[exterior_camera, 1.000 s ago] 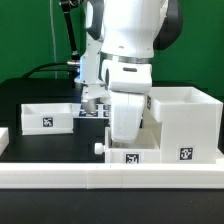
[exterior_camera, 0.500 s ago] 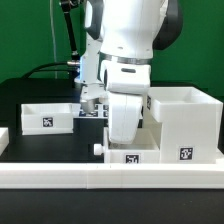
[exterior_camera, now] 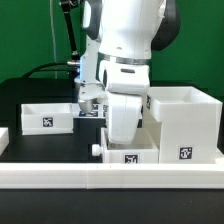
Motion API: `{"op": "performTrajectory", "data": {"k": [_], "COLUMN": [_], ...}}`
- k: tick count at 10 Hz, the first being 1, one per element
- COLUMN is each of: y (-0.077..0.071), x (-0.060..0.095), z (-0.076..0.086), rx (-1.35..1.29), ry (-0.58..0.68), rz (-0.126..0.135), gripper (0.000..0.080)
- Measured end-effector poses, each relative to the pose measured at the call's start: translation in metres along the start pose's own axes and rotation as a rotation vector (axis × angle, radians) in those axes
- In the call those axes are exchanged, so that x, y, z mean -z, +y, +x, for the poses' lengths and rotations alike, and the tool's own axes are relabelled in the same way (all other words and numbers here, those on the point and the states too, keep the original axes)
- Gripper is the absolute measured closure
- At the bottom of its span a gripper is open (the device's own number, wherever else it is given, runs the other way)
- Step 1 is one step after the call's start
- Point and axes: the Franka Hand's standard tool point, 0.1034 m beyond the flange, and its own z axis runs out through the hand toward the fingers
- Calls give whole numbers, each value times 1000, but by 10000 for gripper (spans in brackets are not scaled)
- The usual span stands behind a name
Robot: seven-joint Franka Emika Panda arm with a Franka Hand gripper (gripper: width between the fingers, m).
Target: Assemble drawer
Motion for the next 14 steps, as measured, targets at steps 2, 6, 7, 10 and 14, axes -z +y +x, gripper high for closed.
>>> {"op": "performTrajectory", "data": {"k": [2,6,7,10,14], "y": [0,-1,-1,-1,0], "x": [0,-2,-2,-2,-1], "z": [0,1,1,0,7], "rx": [0,65,65,63,8], "ry": [0,1,0,0,4], "rz": [0,-19,-19,-19,-28], "gripper": [755,755,755,755,755]}}
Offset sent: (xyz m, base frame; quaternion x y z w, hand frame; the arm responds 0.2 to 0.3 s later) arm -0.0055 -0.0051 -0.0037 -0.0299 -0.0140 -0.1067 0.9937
